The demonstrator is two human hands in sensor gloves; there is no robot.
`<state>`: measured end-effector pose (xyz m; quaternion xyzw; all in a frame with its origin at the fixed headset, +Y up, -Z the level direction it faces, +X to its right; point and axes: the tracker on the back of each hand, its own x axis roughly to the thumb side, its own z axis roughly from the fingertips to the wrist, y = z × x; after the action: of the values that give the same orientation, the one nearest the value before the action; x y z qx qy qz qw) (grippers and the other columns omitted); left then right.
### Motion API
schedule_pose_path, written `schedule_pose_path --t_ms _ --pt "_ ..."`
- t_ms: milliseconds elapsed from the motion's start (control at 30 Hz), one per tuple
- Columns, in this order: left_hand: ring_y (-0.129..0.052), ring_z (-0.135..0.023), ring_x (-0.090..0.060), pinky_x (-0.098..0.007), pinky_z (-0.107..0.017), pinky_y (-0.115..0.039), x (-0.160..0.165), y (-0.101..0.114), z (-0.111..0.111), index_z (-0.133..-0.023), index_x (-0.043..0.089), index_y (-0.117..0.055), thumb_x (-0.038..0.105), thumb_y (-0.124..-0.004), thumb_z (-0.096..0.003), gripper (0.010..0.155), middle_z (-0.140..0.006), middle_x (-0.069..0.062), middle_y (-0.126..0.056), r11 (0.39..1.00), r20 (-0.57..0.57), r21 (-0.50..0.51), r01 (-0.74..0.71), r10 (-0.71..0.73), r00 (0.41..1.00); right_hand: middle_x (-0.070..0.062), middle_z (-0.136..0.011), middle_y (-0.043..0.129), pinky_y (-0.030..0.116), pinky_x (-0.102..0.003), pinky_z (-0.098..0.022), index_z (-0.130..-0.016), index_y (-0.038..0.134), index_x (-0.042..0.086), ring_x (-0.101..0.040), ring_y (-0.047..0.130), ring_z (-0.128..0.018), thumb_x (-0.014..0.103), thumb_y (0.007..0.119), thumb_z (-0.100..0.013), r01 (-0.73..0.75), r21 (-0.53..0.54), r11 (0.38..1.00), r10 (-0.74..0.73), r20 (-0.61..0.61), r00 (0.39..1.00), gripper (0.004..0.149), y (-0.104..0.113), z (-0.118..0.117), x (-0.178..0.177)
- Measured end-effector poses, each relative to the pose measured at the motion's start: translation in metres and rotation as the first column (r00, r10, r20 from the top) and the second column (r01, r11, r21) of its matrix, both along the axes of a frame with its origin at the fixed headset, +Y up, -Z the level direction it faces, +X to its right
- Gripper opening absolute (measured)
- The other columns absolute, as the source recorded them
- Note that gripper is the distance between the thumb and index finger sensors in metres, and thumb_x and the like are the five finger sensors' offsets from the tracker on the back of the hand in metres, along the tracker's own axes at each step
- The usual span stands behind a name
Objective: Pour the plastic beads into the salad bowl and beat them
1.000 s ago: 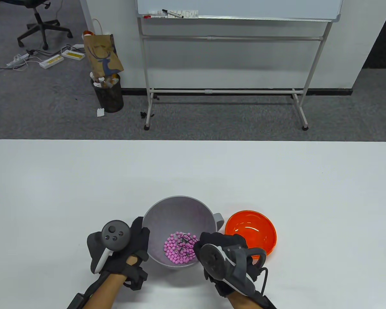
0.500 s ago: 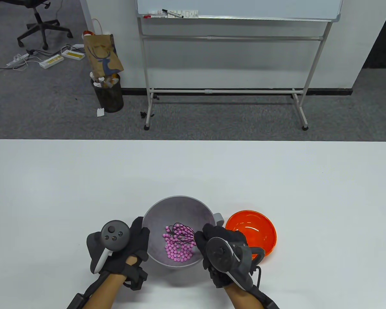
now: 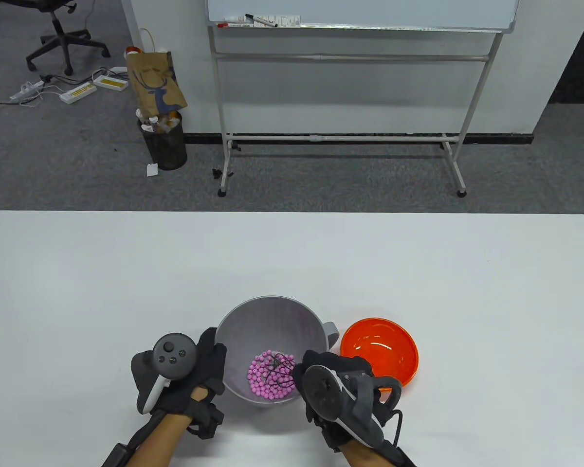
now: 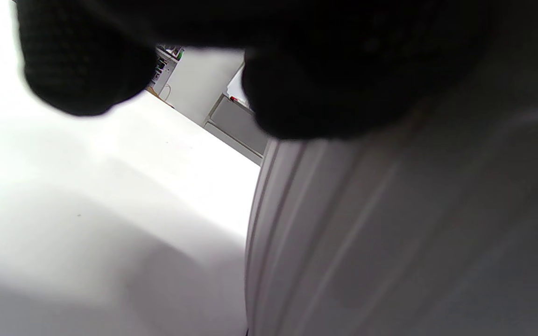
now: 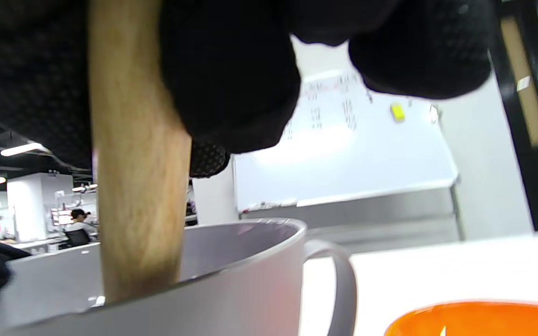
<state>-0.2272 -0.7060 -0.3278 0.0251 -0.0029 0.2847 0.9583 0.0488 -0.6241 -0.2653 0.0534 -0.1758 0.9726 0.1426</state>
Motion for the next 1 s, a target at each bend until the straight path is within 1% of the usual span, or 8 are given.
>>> schedule_pose_path --t_ms 100,233,367,500,700,867,933,1000 --pt "-0.094 0.000 -0.004 -0.037 -0.031 -0.092 0.000 0.000 0.000 -0.093 0.009 -0.073 0.044 -0.068 -0.0494 0.056 -0.019 0.013 -0.102 1.000 0.000 0.002 -0.001 0.001 1.000 -0.004 -0.027 0.103 0.086 -0.037 -0.026 -0.058 0.101 0.019 -0.014 0.085 0.002 0.051 0.101 -0.034 0.112 -0.050 0.992 -0.113 -0.004 0.994 0.040 -0.008 -0.007 0.005" --pt "-0.094 0.000 -0.004 -0.037 -0.032 -0.092 0.000 0.000 0.000 -0.093 0.009 -0.073 0.044 -0.068 -0.0494 0.056 -0.019 0.013 -0.102 1.000 0.002 0.004 -0.003 0.003 1.000 -0.003 -0.029 0.104 0.086 -0.037 -0.028 -0.059 0.101 0.021 -0.014 0.086 0.001 0.052 0.100 -0.034 0.151 0.021 0.988 -0.152 0.041 0.988 0.041 -0.021 -0.015 0.007" --pt "-0.094 0.001 -0.004 -0.037 -0.032 -0.092 0.000 -0.001 0.000 -0.093 0.009 -0.073 0.044 -0.068 -0.0494 0.056 -0.019 0.013 -0.102 1.000 0.002 0.004 -0.003 0.003 1.000 -0.003 -0.030 0.104 0.086 -0.037 -0.028 -0.060 0.100 0.021 -0.015 0.086 0.001 0.053 0.099 -0.035 0.094 0.075 0.993 -0.099 0.068 0.993 0.041 -0.024 -0.016 0.004" --pt "-0.094 0.001 -0.004 -0.037 -0.032 -0.092 -0.001 -0.001 0.000 -0.093 0.009 -0.073 0.044 -0.068 -0.0494 0.056 -0.019 0.013 -0.102 1.000 0.002 0.003 -0.004 0.004 1.000 -0.003 -0.030 0.104 0.086 -0.037 -0.028 -0.060 0.100 0.020 -0.015 0.086 0.000 0.052 0.099 -0.035 -0.015 0.151 0.988 -0.001 0.105 0.995 0.041 -0.020 -0.011 0.001" --pt "-0.094 0.001 -0.004 -0.038 -0.032 -0.092 -0.001 -0.001 0.000 -0.093 0.009 -0.073 0.044 -0.068 -0.0494 0.056 -0.019 0.013 -0.102 1.000 -0.001 0.002 -0.006 0.006 1.000 -0.004 -0.029 0.104 0.086 -0.037 -0.028 -0.059 0.101 0.020 -0.016 0.086 0.001 0.052 0.099 -0.035 -0.127 0.189 0.974 0.105 0.120 0.987 0.040 -0.012 -0.002 -0.002" --pt "-0.094 0.001 -0.004 -0.037 -0.032 -0.092 -0.001 -0.001 0.000 -0.093 0.009 -0.073 0.044 -0.068 -0.0494 0.056 -0.019 0.013 -0.102 1.000 -0.001 0.001 -0.004 0.004 1.000 -0.004 -0.027 0.104 0.086 -0.037 -0.028 -0.057 0.102 0.020 -0.016 0.085 0.002 0.051 0.100 -0.034 -0.171 0.139 0.975 0.164 0.061 0.985 0.040 -0.003 0.007 -0.011" --pt "-0.094 0.001 -0.004 -0.037 -0.032 -0.092 -0.001 -0.001 0.000 -0.093 0.009 -0.073 0.044 -0.068 -0.0494 0.056 -0.019 0.013 -0.102 1.000 -0.002 0.000 -0.004 0.004 1.000 -0.004 -0.026 0.103 0.086 -0.037 -0.028 -0.057 0.102 0.020 -0.015 0.085 0.002 0.051 0.100 -0.034 -0.145 0.103 0.984 0.142 0.037 0.989 0.040 0.000 0.008 -0.011" --pt "-0.094 0.001 -0.004 -0.038 -0.032 -0.092 -0.001 -0.001 -0.001 -0.093 0.010 -0.073 0.044 -0.068 -0.0494 0.056 -0.019 0.013 -0.102 1.000 -0.002 0.000 -0.004 0.004 1.000 -0.004 -0.026 0.103 0.086 -0.037 -0.028 -0.057 0.102 0.019 -0.015 0.085 0.002 0.051 0.100 -0.034 -0.062 0.046 0.997 0.062 0.007 0.998 0.040 0.001 0.007 -0.008"
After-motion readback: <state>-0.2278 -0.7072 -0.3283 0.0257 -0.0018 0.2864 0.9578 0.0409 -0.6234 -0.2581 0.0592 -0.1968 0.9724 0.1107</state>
